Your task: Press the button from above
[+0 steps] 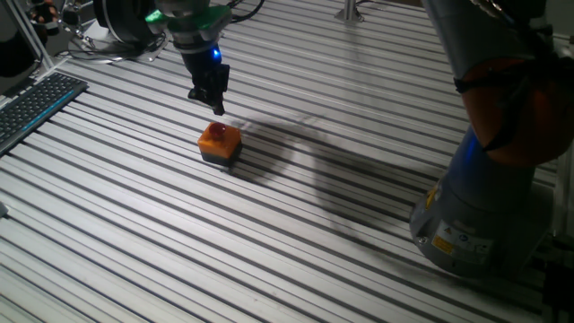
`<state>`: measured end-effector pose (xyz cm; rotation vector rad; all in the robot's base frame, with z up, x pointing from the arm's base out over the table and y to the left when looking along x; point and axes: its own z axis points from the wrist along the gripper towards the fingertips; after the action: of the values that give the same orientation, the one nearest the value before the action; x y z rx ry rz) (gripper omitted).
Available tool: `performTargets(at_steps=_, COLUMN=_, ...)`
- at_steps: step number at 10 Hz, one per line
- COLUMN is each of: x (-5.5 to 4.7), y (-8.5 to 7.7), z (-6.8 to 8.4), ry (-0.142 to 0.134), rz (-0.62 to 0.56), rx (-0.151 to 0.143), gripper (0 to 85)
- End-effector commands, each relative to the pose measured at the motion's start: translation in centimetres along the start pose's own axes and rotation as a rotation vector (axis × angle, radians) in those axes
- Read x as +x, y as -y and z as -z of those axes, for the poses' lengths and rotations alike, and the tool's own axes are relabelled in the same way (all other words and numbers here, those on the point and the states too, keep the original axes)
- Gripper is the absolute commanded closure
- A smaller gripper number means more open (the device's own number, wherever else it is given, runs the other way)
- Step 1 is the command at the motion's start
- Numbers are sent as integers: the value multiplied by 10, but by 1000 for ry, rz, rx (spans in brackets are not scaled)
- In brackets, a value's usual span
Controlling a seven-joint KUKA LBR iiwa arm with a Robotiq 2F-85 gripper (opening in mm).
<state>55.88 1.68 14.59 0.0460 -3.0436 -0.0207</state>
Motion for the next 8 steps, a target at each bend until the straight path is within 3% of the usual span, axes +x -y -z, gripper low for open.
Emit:
performTargets(at_steps=1, x=0, y=0, z=0, ry=-3, rz=-1, rx=-9, gripper=850)
performTargets(at_steps=3, x=1, y=-4, z=13, ry=-13, rz=-38, rx=-35, gripper=850)
performTargets(at_steps=4, x=1, y=-4, z=13, ry=-30, rz=-46, rx=-27, gripper=850)
performTargets(at_steps=5, x=1, y=-4, z=13, ry=-56, rz=-59, rx=-43, gripper=850)
performTargets(at_steps=8, x=1, y=-4, z=13, ry=-110, rz=-26, rx=-2, gripper=850)
